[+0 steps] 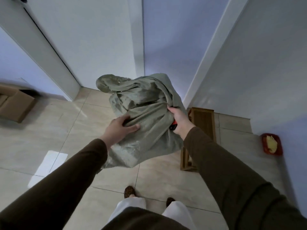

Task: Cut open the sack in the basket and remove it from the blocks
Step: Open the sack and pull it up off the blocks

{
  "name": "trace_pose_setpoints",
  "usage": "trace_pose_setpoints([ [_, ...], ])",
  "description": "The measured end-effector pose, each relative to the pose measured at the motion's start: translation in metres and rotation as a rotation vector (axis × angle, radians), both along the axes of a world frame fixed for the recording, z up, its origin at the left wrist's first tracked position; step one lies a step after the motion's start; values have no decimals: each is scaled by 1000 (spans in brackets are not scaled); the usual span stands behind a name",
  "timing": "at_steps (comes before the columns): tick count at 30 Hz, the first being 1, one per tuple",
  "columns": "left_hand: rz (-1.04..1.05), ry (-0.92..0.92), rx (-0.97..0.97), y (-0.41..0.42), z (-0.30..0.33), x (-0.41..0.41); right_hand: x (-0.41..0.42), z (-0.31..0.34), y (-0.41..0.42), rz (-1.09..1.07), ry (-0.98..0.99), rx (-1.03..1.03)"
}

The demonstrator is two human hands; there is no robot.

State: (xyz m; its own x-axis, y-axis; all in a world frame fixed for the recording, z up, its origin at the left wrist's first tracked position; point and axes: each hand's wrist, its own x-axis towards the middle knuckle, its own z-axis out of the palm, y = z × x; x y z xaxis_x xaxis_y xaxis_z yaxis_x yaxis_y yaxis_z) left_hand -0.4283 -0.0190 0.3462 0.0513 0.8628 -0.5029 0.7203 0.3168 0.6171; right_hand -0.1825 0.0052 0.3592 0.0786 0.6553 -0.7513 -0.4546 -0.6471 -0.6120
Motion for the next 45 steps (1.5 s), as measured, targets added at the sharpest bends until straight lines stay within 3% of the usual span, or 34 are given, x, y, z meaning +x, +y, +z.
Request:
trace_pose_setpoints([
  [2,-49,268,5,-9,-17,-41,-6,-7,9,-22,20,-18],
  [3,-21,277,-48,-12,-22,-57,-9,-10,12,-38,25,-29],
  [6,164,9,-321,-17,-32,-94,-19,-16,18,-75,21,-79],
  [9,53,-20,-536,-21,-37,-115,-21,-24,26,-116,7,-103],
  [11,62,-49,-499,-18,-47,-126,-17,-29,33,-123,-8,-118],
  [14,245,-154,-351,-4,-49,-131,-11,-32,45,-98,-48,-173],
  [17,319,-200,-198,21,-29,-122,-1,-44,60,-70,-181,-245],
  [20,314,-228,-49,51,-4,-105,16,-63,74,62,-327,-310],
  [27,297,-313,110,130,27,-47,21,-97,115,187,-362,-291],
  [30,240,-278,136,162,27,-10,31,-96,134,175,-449,-175],
  [33,219,-262,148,185,23,33,41,-78,151,156,-342,99],
  [36,195,-276,178,199,19,71,46,-60,163,407,-285,333],
  [39,120,-392,207,204,17,98,36,-53,170,598,-413,428],
  [42,50,-597,120,203,19,99,25,-48,180,406,-482,439],
  [45,313,-612,59,198,-8,59,27,-44,190,243,-272,356],
])
